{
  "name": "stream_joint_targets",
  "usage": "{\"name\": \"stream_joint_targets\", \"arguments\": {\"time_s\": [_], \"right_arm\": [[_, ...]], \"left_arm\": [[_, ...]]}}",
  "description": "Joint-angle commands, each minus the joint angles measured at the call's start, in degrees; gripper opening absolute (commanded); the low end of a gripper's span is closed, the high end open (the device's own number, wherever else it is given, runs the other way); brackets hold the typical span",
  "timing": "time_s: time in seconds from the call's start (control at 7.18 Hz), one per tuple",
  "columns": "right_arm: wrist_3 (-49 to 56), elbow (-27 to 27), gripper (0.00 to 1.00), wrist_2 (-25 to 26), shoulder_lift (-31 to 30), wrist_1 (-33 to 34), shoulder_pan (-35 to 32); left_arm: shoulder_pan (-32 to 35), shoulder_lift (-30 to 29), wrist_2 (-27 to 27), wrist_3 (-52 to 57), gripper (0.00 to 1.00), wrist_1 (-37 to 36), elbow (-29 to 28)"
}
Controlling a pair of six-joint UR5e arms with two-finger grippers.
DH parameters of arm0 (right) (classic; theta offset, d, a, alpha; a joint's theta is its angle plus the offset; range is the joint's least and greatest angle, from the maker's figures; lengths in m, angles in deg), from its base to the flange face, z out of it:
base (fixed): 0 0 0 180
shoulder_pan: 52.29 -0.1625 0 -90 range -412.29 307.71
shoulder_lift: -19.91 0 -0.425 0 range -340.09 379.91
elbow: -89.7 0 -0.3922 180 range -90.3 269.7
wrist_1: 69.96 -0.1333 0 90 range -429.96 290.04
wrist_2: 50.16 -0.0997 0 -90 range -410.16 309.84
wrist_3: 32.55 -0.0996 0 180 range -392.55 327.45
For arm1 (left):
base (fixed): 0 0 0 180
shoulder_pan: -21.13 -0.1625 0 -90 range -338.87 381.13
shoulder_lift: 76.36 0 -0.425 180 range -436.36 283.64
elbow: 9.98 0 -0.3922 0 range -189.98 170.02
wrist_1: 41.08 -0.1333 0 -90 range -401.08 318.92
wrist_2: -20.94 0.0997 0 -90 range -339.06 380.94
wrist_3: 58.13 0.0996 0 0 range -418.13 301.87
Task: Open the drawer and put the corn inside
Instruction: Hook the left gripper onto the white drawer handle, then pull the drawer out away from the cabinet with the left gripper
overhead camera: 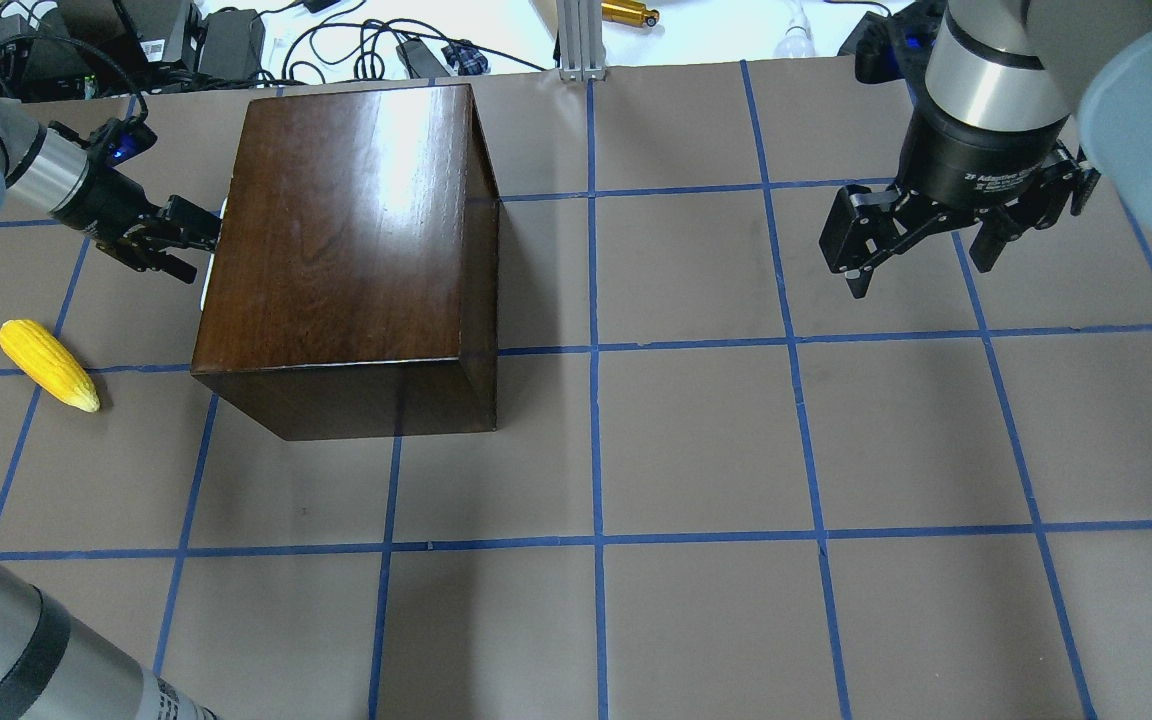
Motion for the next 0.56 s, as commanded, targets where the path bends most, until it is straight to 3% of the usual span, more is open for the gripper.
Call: {"name": "stream_joint_targets", "arguments": {"time_s": [0.0, 0.42], "right_arm": [[0.0, 0.0, 1.0, 0.1, -0.1, 0.0, 0.0], [0.0, 0.0, 1.0, 0.0, 0.0, 0.0, 0.0]], "left_arm": [[0.0, -0.1, 0.1, 0.1, 1.0, -0.2, -0.3], [-0.4, -0.1, 2.6, 0.1, 1.0, -0.3, -0.4]]}}
